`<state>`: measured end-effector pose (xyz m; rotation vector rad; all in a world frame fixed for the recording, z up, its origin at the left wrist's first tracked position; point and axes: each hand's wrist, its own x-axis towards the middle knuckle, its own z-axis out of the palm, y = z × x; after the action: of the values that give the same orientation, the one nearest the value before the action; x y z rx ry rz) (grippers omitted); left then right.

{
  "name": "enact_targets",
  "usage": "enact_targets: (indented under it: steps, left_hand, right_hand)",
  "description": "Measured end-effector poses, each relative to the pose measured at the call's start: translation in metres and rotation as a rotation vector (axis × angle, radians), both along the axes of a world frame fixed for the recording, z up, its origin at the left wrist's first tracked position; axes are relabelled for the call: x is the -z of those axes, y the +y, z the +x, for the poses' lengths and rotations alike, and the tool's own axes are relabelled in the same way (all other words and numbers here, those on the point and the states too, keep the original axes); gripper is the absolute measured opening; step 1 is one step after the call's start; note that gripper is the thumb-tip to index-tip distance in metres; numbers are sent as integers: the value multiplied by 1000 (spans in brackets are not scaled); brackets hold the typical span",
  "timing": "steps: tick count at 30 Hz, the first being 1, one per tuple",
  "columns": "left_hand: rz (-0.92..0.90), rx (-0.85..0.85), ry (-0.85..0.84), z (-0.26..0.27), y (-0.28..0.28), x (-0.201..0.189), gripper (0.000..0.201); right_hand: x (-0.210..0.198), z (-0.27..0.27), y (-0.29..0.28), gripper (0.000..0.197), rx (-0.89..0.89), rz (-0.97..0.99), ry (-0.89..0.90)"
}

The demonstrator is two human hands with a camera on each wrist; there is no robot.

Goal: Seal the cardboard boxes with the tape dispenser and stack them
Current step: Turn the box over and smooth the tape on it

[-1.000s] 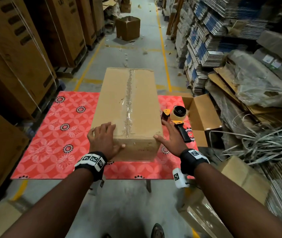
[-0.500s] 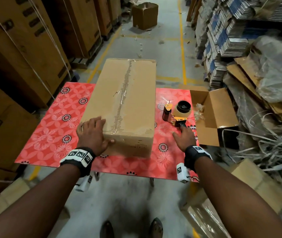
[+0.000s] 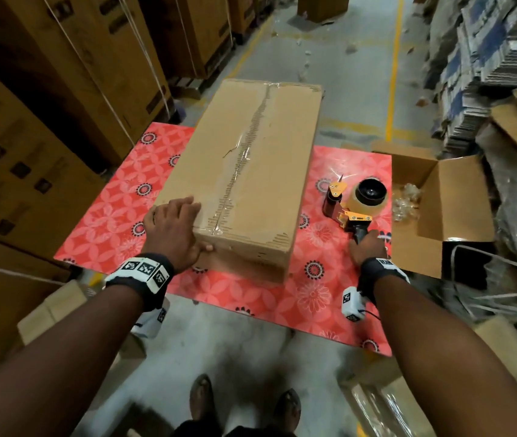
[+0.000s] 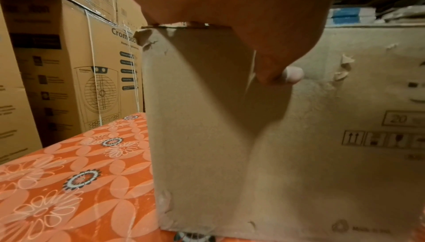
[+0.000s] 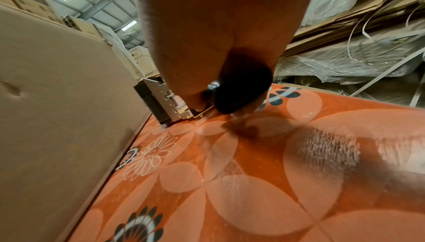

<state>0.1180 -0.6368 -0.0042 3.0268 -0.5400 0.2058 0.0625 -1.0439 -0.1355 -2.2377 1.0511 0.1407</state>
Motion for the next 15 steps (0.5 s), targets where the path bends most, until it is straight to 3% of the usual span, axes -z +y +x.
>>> enact_targets:
  steps: [4, 8, 10, 15]
  left_hand:
    - [17, -7, -24, 5, -10, 0, 83]
    - [-3, -7, -14, 10, -13, 2, 84]
    - [-2, 2, -17, 11, -12, 4, 83]
    - [-24, 12, -18, 11, -11, 3, 82]
  right_hand:
    - [4, -2, 16, 56, 32, 70, 3]
    - [-2, -1, 22, 37, 66, 241, 10]
    - [-9, 0, 27, 31, 95, 323, -41]
    - [-36, 1, 44, 44, 168, 330, -254]
